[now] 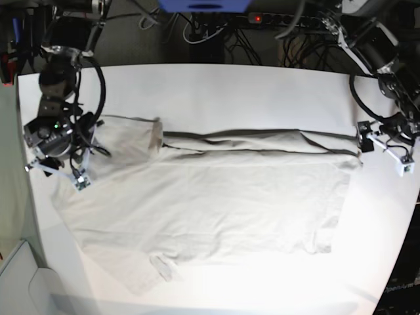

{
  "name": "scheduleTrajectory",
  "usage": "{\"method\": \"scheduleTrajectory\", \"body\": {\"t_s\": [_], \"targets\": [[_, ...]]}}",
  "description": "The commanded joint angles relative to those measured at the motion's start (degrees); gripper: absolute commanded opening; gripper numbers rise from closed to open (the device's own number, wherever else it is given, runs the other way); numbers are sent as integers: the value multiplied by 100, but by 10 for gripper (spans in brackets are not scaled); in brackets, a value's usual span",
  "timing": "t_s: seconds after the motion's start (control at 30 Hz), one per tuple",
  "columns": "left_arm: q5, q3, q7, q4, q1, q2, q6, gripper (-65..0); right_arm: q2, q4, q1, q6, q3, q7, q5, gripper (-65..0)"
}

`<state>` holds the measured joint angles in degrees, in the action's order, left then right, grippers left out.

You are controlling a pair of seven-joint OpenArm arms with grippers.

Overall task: Layout the t-shirt on the table in an organized manner, then fold the t-shirt properly
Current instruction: 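Open both grippers and release the folded collar edge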

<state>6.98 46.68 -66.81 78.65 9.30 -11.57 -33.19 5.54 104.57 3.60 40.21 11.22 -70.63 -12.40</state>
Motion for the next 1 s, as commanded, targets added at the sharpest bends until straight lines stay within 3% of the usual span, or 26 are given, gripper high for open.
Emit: {"method": "scheduleTrajectory", "body": {"t_s": [0.0, 0.13, 0.5, 0.53, 0.77, 0.87, 0.97], "targets": [[273, -48, 215, 16, 59, -69, -17, 0, -5, 176, 40, -21, 7, 70, 5, -284], [607, -144, 434, -63, -82, -69, -8, 0, -31, 299, -285, -21, 7, 70, 23, -284], [590, -813, 1032, -72, -117, -69, 9, 0, -304, 281, -549, -21, 253, 78, 23, -284], [590, -901, 1085, -81, -117, -69, 18, -21, -312, 263, -557, -21, 245, 78, 32, -284], [590, -1120, 1173, -423, -90, -69, 27, -325, -444, -79, -513, -21, 236, 87, 32, -281], [590, -1103, 1182, -476, -90, -78, 35, -398, -462, -440, -408, -21, 236, 202, 32, -281], [590, -1103, 1182, -476, -90, -104, 35, -414, -462, -756, -382, -21, 253, 474, 32, -281]]}}
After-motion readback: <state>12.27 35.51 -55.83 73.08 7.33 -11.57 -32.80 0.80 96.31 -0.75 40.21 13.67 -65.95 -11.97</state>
